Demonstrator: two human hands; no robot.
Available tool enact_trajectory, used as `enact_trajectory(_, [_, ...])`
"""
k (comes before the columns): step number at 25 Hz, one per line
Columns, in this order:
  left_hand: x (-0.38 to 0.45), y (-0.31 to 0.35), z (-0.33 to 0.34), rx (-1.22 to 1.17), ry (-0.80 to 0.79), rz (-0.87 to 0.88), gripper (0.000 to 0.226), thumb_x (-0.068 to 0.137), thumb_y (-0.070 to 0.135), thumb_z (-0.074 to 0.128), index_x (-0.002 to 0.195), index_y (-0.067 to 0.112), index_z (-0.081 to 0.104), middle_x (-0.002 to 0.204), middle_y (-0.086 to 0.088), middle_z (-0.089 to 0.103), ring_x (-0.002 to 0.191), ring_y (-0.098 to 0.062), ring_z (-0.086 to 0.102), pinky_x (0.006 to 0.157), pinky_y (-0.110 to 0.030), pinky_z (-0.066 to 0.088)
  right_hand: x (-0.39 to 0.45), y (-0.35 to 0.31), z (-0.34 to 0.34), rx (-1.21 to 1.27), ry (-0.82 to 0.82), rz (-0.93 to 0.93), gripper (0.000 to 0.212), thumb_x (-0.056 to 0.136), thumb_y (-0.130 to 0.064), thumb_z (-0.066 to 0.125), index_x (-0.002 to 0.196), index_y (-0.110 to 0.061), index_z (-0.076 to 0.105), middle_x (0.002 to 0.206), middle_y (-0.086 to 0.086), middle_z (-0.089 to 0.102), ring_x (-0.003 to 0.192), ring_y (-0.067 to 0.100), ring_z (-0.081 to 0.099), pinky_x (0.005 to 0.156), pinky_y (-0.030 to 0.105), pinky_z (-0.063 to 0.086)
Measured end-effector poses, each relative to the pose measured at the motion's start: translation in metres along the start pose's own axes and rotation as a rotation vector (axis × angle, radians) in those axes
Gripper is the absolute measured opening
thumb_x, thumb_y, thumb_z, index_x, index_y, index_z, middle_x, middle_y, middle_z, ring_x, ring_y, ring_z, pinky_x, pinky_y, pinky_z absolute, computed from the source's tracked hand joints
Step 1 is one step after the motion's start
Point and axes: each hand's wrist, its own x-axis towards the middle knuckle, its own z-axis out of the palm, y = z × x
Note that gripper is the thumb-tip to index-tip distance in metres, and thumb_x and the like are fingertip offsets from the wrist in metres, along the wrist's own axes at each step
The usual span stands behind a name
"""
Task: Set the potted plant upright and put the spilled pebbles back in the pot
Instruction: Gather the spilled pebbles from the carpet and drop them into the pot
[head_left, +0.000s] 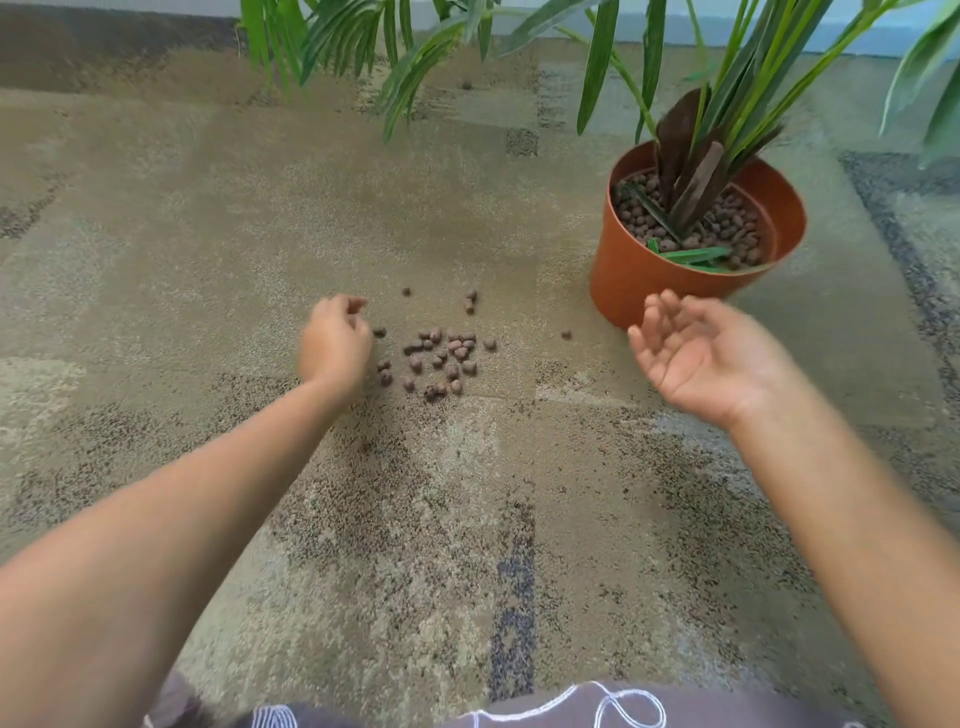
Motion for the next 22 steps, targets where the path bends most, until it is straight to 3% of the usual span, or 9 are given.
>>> enact_trajectory(2, [0.011,0.002,0.007,0.150,-0.091,0.244,0.030,0.092,0.009,0.044,0.117,0.017,0.058,0.122,-0.001,0.056,0.094,-0.015,0.059,0.076,-0.024,0.048,0.006,0.024,-0.004,0.017,0.039,0.086,0.019,0.096,-0.017,0.042,0.085,-0.011,0.057,0.071,0.002,0.067,0.060,0.012,0.066,0.063,0.028,0.058])
enact_trajectory(4, [0.028,0.012,0.012,0.189,-0.102,0.339,0.029,0.093,0.009,0.045,0.116,0.017,0.060,0.121,-0.001,0.056,0.094,-0.010,0.053,0.076,-0.022,0.043,0.015,0.048,-0.010,0.013,0.040,0.167,0.020,0.097,-0.018,0.041,0.086,-0.010,0.056,0.072,0.004,0.067,0.061,0.013,0.066,0.064,0.029,0.059])
enact_trajectory(8, [0.053,0.024,0.030,0.231,-0.174,0.254,0.036,0.091,0.016,0.050,0.128,0.014,0.050,0.128,-0.008,0.051,0.105,-0.020,0.056,0.087,-0.028,0.046,0.028,0.086,-0.028,-0.034,0.020,0.294,0.020,0.096,-0.023,0.043,0.092,-0.011,0.058,0.081,0.008,0.071,0.071,0.019,0.069,0.066,0.034,0.059])
enact_trajectory(11, [0.061,0.025,0.044,0.405,-0.260,0.276,0.028,0.092,0.015,0.047,0.119,0.012,0.056,0.121,-0.012,0.052,0.103,-0.025,0.055,0.092,-0.035,0.048,0.033,0.103,-0.043,-0.058,-0.021,0.268,0.027,0.096,-0.030,0.042,0.110,-0.013,0.058,0.099,0.009,0.072,0.083,0.022,0.071,0.073,0.039,0.058])
enact_trajectory(14, [0.068,0.026,0.044,0.481,-0.204,0.293,0.022,0.091,0.003,0.043,0.107,0.008,0.058,0.113,-0.015,0.053,0.094,-0.028,0.054,0.085,-0.037,0.047,0.036,0.109,-0.051,-0.018,-0.092,0.241,0.035,0.097,-0.032,0.036,0.120,-0.013,0.055,0.108,0.010,0.070,0.091,0.023,0.070,0.075,0.041,0.058])
enact_trajectory(19, [0.042,0.052,0.030,0.228,-0.158,0.352,0.010,0.091,0.009,0.048,0.095,0.010,0.057,0.103,-0.006,0.056,0.088,-0.021,0.056,0.072,-0.025,0.044,0.043,0.106,-0.041,-0.042,-0.126,0.269,0.038,0.097,-0.037,0.037,0.121,-0.012,0.054,0.112,0.012,0.068,0.099,0.027,0.067,0.080,0.043,0.056])
enact_trajectory(22, [-0.043,0.071,0.048,0.011,-0.399,0.541,0.006,0.088,0.012,0.054,0.092,0.016,0.056,0.092,0.004,0.056,0.082,-0.011,0.054,0.068,-0.017,0.044,0.039,0.098,-0.052,-0.109,-0.133,0.247,0.041,0.098,-0.038,0.035,0.121,-0.009,0.053,0.114,0.015,0.067,0.102,0.029,0.066,0.081,0.040,0.056])
